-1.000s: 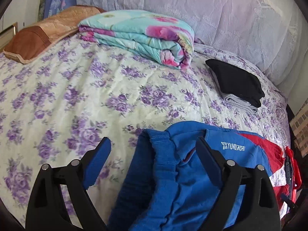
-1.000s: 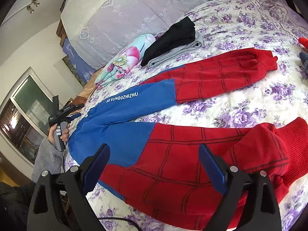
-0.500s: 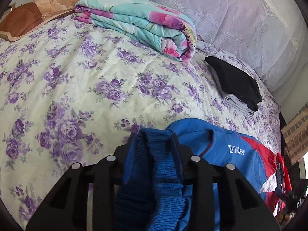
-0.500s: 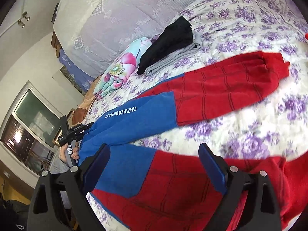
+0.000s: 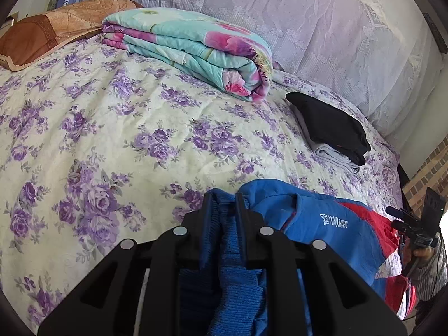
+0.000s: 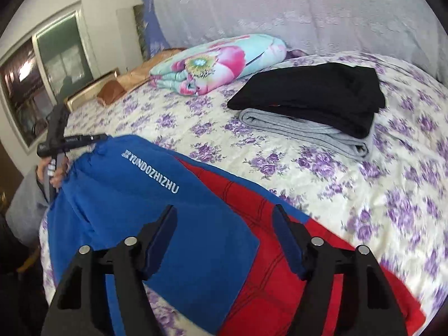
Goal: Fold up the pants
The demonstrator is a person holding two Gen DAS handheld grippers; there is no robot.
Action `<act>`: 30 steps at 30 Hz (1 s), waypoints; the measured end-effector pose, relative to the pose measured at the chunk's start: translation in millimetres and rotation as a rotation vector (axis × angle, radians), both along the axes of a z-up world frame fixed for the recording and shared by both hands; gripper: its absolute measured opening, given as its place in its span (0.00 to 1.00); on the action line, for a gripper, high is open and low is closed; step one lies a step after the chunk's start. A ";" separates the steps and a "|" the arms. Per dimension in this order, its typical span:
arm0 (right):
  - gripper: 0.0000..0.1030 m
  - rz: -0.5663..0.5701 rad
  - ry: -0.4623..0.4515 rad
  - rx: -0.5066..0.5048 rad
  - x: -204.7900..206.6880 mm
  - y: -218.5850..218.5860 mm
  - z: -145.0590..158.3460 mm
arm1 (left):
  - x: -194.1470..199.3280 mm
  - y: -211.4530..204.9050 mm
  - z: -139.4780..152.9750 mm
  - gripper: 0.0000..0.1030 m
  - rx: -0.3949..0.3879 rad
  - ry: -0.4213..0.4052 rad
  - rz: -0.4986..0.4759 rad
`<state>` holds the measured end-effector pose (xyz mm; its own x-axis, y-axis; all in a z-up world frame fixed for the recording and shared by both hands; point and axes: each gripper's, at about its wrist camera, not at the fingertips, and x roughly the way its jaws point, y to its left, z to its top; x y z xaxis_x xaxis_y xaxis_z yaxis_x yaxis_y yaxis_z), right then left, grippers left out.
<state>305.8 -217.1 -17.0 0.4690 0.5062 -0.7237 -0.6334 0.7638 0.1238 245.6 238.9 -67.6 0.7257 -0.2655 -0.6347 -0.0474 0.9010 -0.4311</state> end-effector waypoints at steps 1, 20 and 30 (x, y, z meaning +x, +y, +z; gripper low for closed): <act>0.57 0.030 -0.008 -0.043 7.9 7.4 -3.8 | 0.6 1.3 -1.1 0.15 -0.008 0.002 -0.001; 0.06 0.243 0.109 -0.164 68.2 42.4 -52.6 | 7.6 8.9 -9.0 0.15 -0.063 0.022 -0.012; 0.05 0.160 0.001 -0.159 25.3 43.2 -6.6 | 5.2 1.8 8.7 0.11 -0.016 -0.008 -0.020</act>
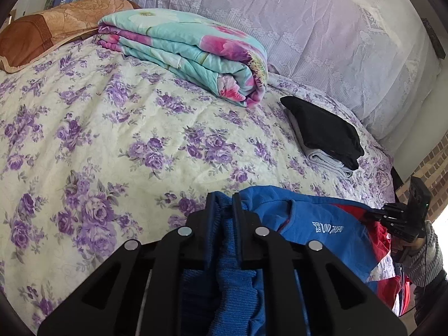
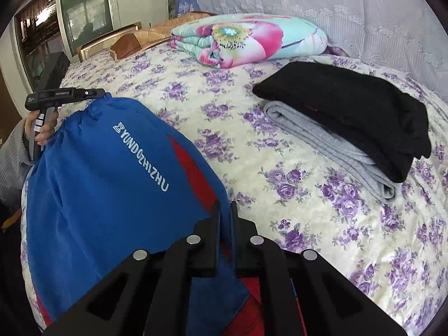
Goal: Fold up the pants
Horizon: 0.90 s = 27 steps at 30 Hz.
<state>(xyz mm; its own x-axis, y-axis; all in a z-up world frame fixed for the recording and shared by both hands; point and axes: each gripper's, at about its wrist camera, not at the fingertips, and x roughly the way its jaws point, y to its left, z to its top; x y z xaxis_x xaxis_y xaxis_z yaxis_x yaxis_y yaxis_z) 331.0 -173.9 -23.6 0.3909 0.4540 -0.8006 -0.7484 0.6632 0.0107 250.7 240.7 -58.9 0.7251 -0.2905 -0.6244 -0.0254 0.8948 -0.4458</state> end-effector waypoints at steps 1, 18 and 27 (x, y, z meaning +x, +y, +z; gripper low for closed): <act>0.05 0.000 -0.010 0.006 -4.2 -0.4 6.1 | 0.0 -1.2 1.4 0.10 0.009 0.003 -0.001; 0.05 -0.016 -0.044 0.044 -50.4 -5.0 34.2 | 15.2 4.2 10.3 0.39 -0.122 0.230 0.031; 0.05 -0.016 -0.032 0.077 -53.7 -13.1 38.4 | 29.4 -2.5 4.2 0.08 -0.128 0.308 0.025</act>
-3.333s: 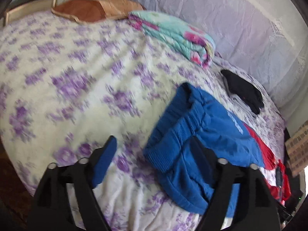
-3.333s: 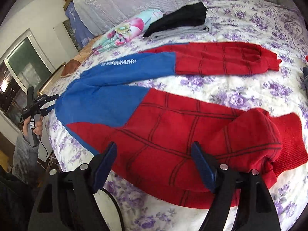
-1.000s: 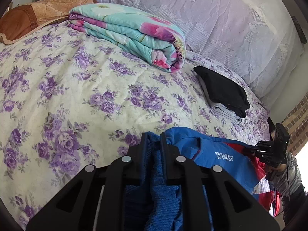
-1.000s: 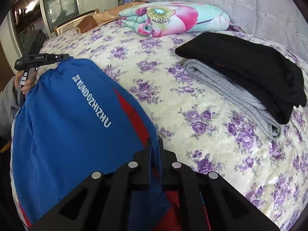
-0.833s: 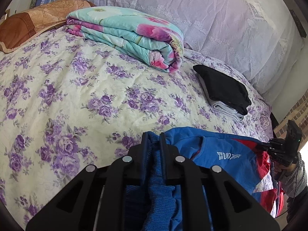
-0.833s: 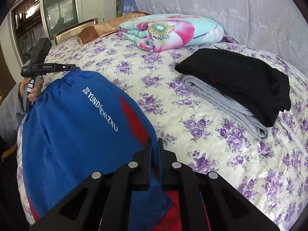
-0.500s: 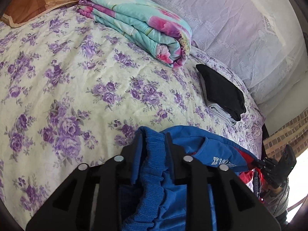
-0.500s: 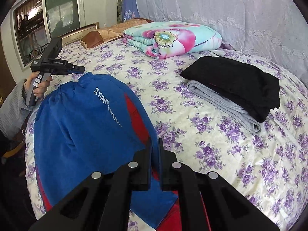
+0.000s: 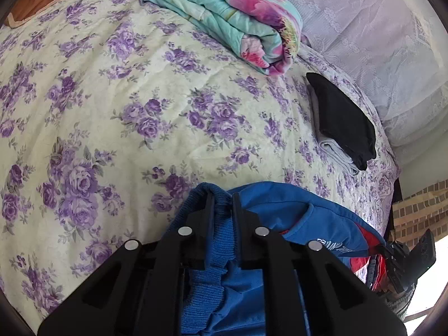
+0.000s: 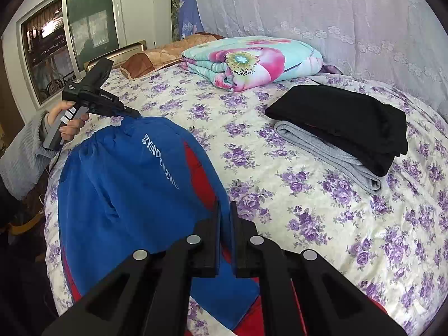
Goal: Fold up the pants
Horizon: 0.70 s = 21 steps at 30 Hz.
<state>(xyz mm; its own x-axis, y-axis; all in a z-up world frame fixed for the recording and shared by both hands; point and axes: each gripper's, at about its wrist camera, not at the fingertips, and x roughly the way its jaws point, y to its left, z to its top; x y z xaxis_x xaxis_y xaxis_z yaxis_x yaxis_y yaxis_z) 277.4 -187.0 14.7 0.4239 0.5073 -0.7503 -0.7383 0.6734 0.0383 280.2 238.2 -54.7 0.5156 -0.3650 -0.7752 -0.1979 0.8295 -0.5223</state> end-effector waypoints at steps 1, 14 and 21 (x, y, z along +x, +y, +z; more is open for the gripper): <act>0.05 -0.003 -0.001 0.003 -0.9 -0.5 0.4 | -1.2 -1.9 3.8 0.07 0.004 -0.012 -0.009; 0.05 0.035 -0.104 0.099 -101.0 -18.3 33.2 | -70.9 32.5 42.4 0.06 -0.209 -0.312 0.001; 0.05 0.094 -0.005 0.110 -197.0 -17.8 -17.4 | -147.5 42.7 -1.0 0.16 -0.271 -0.251 0.043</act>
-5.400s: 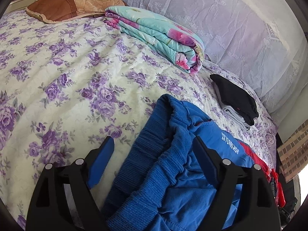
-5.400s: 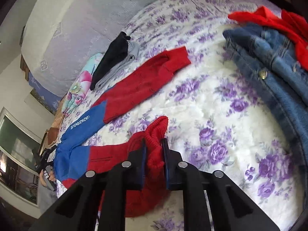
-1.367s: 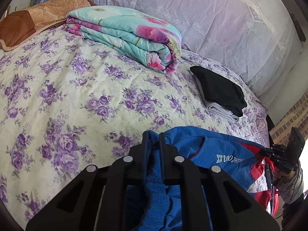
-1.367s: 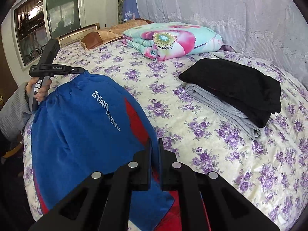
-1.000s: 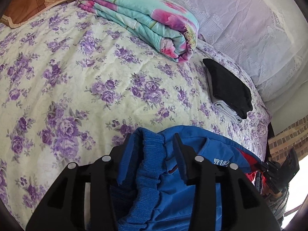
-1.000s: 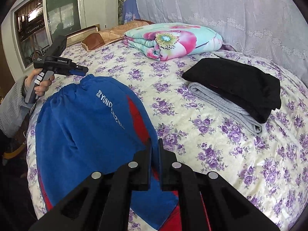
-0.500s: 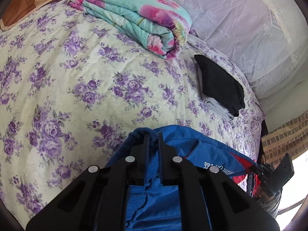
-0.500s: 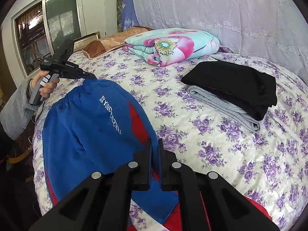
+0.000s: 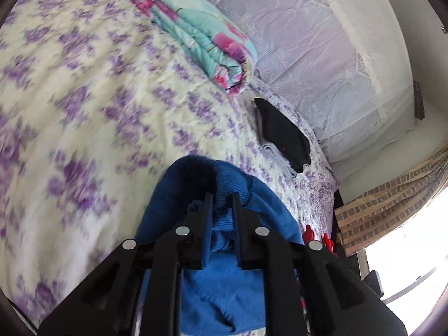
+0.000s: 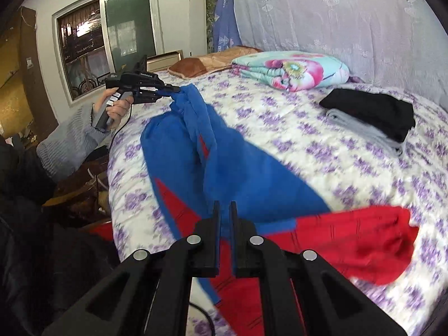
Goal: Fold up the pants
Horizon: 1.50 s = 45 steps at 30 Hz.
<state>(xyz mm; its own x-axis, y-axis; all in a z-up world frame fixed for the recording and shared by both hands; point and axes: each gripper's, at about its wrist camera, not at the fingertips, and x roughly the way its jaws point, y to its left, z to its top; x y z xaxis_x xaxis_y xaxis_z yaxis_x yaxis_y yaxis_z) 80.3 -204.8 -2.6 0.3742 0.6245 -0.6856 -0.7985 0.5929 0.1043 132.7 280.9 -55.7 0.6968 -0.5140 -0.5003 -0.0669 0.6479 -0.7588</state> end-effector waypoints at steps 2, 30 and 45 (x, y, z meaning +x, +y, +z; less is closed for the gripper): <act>0.05 -0.029 0.042 0.003 -7.7 -3.2 -18.4 | -22.6 -1.8 -2.0 0.18 -0.011 0.009 0.014; 0.77 -0.316 0.224 0.251 13.5 -53.3 11.9 | 1.9 -56.9 34.6 0.03 0.062 0.106 0.029; 0.65 -0.514 0.855 0.427 64.0 -20.3 -65.4 | -13.1 -38.1 40.5 0.03 0.003 0.021 -0.001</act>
<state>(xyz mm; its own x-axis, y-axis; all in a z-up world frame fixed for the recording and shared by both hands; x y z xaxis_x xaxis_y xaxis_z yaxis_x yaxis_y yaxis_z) 144.3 -225.2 -68.0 0.1605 0.7781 -0.6072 -0.0294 0.6187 0.7851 119.6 242.8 -15.2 0.6856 -0.5134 -0.5161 -0.0815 0.6505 -0.7552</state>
